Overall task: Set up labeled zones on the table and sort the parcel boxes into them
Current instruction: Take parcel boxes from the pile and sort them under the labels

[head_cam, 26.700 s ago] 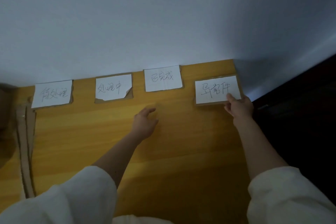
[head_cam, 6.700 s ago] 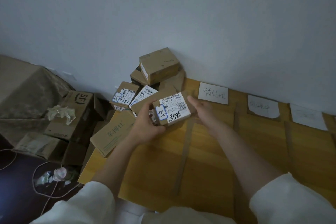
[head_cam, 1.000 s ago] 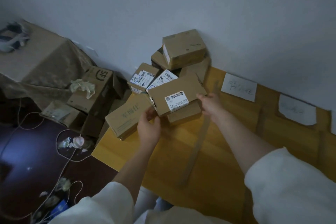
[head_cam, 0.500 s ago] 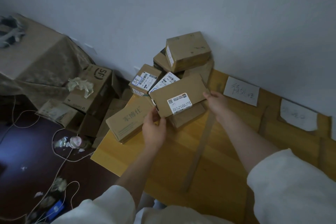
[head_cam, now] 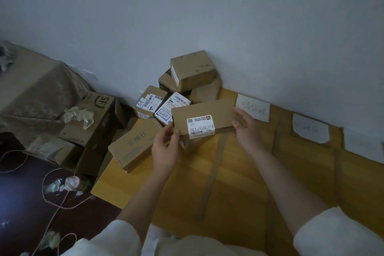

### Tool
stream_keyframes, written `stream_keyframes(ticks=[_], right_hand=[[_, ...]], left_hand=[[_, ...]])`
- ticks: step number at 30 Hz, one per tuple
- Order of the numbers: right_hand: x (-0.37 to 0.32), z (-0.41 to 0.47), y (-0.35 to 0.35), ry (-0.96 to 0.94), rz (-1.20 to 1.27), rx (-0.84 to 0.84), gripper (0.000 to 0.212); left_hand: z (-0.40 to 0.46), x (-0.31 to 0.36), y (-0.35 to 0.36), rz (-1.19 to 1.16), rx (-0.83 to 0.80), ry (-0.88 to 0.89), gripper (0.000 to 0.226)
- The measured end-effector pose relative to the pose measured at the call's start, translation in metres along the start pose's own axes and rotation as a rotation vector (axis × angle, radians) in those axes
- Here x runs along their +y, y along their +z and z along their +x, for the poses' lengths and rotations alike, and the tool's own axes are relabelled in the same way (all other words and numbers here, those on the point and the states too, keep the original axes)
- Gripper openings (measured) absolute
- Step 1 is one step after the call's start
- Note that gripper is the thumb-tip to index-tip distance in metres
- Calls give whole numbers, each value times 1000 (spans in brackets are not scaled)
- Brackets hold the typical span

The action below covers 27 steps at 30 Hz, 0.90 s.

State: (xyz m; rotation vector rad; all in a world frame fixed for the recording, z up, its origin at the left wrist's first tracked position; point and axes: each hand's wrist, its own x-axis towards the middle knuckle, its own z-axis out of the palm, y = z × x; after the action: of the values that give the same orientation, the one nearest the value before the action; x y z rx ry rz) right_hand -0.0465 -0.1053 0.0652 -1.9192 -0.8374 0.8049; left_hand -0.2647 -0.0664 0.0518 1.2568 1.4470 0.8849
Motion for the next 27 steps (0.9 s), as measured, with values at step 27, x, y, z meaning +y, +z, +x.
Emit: stream_keyframes(ticks=[27], right_hand=[[41, -88, -95, 285, 378, 26, 26]], left_hand=[[-81, 9, 87, -19, -197, -91, 33]])
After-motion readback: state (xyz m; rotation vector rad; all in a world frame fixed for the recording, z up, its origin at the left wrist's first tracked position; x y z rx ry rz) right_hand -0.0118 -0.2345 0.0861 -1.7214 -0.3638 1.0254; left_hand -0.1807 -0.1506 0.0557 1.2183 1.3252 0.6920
